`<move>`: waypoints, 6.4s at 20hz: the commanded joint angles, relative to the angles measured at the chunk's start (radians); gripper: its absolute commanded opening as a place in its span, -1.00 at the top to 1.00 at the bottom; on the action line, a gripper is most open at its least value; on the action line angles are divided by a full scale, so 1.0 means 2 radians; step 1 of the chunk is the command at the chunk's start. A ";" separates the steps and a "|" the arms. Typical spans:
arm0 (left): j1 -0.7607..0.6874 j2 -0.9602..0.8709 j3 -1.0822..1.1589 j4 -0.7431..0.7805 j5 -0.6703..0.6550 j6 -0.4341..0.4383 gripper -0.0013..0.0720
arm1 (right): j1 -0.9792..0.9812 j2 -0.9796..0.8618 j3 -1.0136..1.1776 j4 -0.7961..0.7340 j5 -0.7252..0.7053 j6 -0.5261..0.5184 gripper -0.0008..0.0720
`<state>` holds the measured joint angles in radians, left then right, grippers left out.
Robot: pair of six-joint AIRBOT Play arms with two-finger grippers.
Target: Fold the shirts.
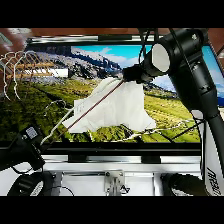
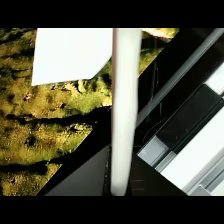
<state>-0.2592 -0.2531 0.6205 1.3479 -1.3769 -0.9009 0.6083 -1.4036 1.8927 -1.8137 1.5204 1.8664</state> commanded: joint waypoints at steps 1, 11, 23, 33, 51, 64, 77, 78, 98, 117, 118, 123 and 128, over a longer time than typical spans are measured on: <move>-0.001 0.008 0.007 -0.032 -0.039 -0.001 0.83 | 0.000 0.005 0.000 -0.012 0.002 0.000 0.78; 0.000 -0.001 -0.015 -0.031 -0.009 0.031 0.83 | 0.000 0.005 0.000 -0.010 -0.005 0.009 0.78; -0.002 -0.110 -0.049 -0.059 0.102 0.089 0.83 | 0.015 0.022 0.002 -0.010 -0.091 -0.056 0.78; -0.065 -0.184 -0.049 -0.099 0.219 0.106 0.83 | 0.016 0.027 0.002 0.244 -0.110 -0.194 0.78; -0.125 -0.227 -0.042 -0.252 0.311 0.070 0.83 | 0.016 0.070 0.001 0.319 0.002 -0.153 0.78; -0.114 -0.227 -0.027 -0.252 0.357 0.038 0.83 | 0.015 0.022 0.001 0.262 0.057 -0.144 0.78; -0.100 -0.227 -0.027 -0.251 0.356 0.039 0.83 | 0.015 0.031 0.002 0.245 0.038 -0.149 -0.43; -0.100 -0.227 -0.027 -0.251 0.356 0.039 0.83 | 0.015 0.042 0.002 0.236 0.038 -0.150 -0.43; -0.097 -0.227 -0.018 -0.061 0.276 0.039 0.83 | -0.350 0.009 -0.001 0.327 0.105 -0.692 -0.17; -0.098 -0.229 -0.019 -0.056 0.273 0.080 0.83 | -0.207 -0.049 -0.001 0.253 0.042 -0.830 -0.87; -0.098 -0.229 -0.019 -0.055 0.273 0.080 0.83 | -0.204 -0.054 -0.001 0.260 0.042 -0.830 -0.87; -0.098 -0.229 -0.019 -0.038 0.279 0.084 0.83 | -0.164 -0.068 -0.001 0.257 0.041 -0.831 -0.87; -0.098 -0.229 -0.018 -0.023 0.345 0.101 0.83 | -0.155 -0.071 -0.019 0.248 0.075 -0.831 -0.57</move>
<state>-0.4553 -0.7109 0.5827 1.2846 -0.7635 -0.7242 0.2844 -1.5406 1.8759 -1.3098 1.6257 0.2050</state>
